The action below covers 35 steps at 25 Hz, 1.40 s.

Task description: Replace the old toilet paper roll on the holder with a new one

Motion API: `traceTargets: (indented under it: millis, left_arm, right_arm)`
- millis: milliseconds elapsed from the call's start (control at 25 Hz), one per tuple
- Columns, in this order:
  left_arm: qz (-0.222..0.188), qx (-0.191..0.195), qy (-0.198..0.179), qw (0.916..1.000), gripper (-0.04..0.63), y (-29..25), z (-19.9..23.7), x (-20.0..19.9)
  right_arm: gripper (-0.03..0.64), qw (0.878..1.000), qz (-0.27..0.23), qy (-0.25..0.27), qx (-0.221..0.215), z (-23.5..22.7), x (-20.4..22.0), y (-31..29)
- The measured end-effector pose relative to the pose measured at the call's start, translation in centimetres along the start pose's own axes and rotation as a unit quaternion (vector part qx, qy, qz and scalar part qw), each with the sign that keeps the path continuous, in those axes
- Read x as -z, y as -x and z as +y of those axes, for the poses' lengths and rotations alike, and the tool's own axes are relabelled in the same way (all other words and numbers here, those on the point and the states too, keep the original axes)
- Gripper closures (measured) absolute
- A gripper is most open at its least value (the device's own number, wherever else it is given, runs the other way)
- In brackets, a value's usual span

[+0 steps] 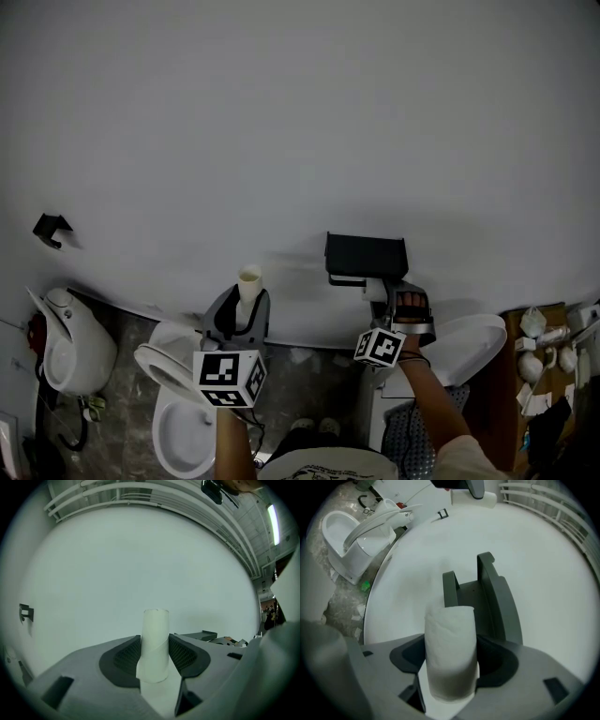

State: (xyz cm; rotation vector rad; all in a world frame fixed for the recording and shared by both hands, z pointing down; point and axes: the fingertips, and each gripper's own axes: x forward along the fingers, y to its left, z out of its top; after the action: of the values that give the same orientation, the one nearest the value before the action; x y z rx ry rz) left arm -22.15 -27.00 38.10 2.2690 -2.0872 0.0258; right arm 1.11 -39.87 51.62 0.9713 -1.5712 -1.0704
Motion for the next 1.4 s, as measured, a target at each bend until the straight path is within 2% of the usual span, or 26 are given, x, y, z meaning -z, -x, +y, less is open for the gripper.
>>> traceTargets:
  millis: [680, 1160, 1400]
  left_arm:
    - [0.003, -0.035, 0.003, 0.9994, 0.41, 3.2, 3.9, 0.4]
    - [0.002, -0.038, 0.004, 0.9993, 0.41, 4.4, 4.6, 0.4]
    - [-0.004, -0.027, 0.004, 0.9996, 0.41, 4.0, 3.6, 0.0]
  right_arm:
    - [0.316, 0.999, -0.046, 0.026, 0.005, 0.6, -6.8, 0.4]
    - [0.311, 0.999, -0.051, 0.009, -0.002, 0.5, -7.7, 0.7]
    - [0.265, 0.997, -0.071, -0.015, -0.006, 0.0, -8.0, 2.6]
